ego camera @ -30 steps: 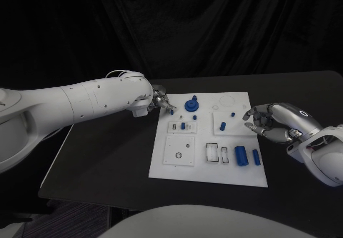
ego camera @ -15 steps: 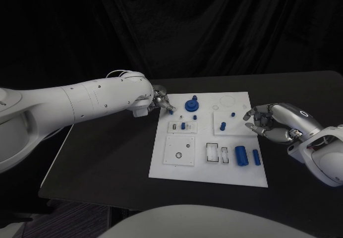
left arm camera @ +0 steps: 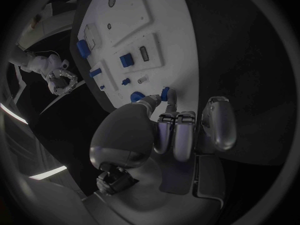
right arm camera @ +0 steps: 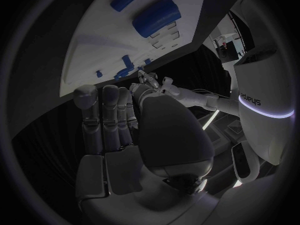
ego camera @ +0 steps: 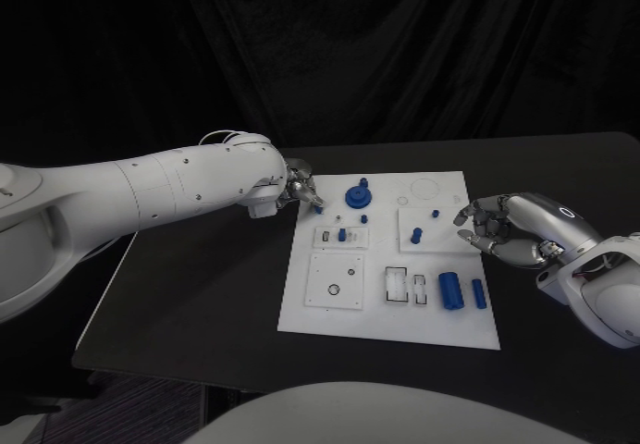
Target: Assemble the parts on the task board
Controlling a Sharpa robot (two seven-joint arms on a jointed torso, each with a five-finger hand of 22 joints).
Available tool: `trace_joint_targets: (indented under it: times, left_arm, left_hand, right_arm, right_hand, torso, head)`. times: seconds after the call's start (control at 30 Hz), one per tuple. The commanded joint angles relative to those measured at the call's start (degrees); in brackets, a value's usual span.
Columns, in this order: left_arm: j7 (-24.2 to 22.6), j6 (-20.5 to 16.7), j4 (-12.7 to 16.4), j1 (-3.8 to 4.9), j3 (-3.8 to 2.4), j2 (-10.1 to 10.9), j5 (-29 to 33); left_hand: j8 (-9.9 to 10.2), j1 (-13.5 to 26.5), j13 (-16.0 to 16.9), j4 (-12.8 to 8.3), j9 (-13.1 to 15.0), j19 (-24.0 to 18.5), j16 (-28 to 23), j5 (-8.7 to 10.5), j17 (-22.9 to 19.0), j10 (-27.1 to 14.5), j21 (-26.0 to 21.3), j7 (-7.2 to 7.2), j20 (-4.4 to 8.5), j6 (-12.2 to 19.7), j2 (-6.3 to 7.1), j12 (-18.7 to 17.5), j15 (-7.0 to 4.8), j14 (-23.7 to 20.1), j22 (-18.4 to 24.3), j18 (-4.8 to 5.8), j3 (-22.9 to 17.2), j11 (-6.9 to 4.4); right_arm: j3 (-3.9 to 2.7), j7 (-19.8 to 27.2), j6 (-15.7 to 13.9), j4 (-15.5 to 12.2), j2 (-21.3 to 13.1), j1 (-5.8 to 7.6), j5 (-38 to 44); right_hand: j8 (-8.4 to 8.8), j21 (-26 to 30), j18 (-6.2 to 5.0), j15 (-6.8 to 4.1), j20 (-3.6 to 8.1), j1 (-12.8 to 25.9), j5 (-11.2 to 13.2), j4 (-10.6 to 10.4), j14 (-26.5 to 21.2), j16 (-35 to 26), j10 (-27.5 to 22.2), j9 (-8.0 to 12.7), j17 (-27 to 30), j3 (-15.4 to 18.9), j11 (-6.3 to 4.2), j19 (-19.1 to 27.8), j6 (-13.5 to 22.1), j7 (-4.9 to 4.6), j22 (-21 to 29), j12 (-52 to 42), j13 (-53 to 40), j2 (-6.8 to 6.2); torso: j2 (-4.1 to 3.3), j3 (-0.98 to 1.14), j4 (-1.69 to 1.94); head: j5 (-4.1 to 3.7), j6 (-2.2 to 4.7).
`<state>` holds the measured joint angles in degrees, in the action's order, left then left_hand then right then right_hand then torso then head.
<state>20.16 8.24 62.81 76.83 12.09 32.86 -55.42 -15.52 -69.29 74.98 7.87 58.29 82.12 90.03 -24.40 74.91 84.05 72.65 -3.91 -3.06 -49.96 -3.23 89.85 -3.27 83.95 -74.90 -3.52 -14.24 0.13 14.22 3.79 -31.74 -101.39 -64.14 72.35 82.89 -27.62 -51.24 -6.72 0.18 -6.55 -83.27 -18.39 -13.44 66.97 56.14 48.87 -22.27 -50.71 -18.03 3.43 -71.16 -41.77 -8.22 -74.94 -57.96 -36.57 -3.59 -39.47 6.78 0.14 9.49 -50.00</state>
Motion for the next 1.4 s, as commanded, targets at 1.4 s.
trace_joint_targets:
  times: [1.4]
  left_arm:
    - [1.5, -12.4, 14.6, -0.20, -0.01, 8.9, 0.1]
  left_hand:
    - [0.2, 5.6, 15.0, -6.9, 1.9, -0.1, 0.0, -4.11, 15.1, 6.0, 0.0, 0.55, 0.31, -3.4, 4.69, 0.2, -0.48, 6.1, -10.0, -0.34, -13.9, -0.84]
  right_arm:
    - [-0.02, -1.3, 0.4, 0.0, -0.2, -0.01, 0.1]
  right_hand:
    - [0.34, 0.6, -0.80, 0.17, 0.01, -0.6, -0.4, -0.2, -0.4, -0.3, -0.2, 0.2, 0.2, -0.3, 0.38, 0.3, -0.8, 0.13, -4.7, 0.3, 0.1, 0.14]
  torso:
    - [-0.02, 0.00, 0.00]
  head:
    - [-0.02, 0.00]
